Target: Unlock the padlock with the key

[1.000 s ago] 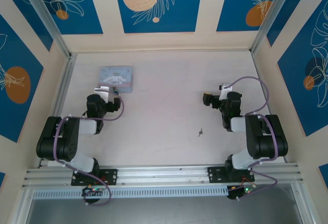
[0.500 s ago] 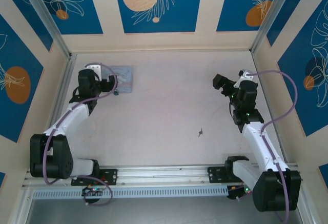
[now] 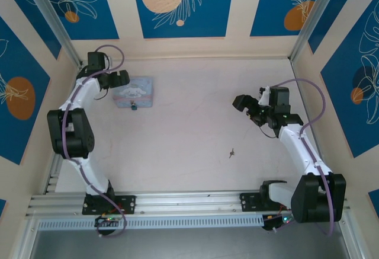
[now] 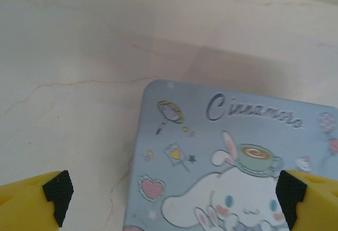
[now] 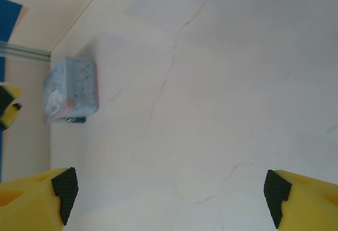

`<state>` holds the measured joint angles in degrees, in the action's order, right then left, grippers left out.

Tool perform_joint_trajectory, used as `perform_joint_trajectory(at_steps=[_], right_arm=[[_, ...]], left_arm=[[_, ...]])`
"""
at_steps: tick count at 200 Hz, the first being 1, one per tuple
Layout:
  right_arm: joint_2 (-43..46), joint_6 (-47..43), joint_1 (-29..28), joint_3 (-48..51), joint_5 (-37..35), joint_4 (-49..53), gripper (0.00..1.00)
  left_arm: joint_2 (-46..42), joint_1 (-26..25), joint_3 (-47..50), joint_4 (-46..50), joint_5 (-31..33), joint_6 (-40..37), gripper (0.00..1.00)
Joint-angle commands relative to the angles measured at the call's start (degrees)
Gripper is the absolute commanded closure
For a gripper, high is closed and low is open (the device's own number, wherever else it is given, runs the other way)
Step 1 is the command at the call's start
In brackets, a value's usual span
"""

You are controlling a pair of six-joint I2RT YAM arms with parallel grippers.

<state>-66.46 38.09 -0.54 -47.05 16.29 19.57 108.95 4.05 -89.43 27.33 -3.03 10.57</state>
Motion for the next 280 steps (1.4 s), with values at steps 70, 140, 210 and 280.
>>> perform_joint_trajectory(at_steps=[70,140,210,280], right_arm=[[-2.01,4.37,0.35,0.64,16.24,-5.79,0.07],[-1.92,3.12,-0.42,1.08,11.22,-3.62,0.07],[-4.57,2.7,-5.1,1.17,-4.62,0.87,0.07],[-11.39,4.19,-12.89,0.31,-12.87,-0.52,0.07]], left_arm=[[12.95,-0.15,-12.57,8.92,-12.94,-0.29,0.0],[6.66,-7.32,-3.78,3.8,-21.9,1.83,0.0],[-4.43,-19.36,11.47,-7.2,-20.43,9.95,0.0],[-5.11,-26.69,14.99,-13.59,-16.43,14.43,0.0]])
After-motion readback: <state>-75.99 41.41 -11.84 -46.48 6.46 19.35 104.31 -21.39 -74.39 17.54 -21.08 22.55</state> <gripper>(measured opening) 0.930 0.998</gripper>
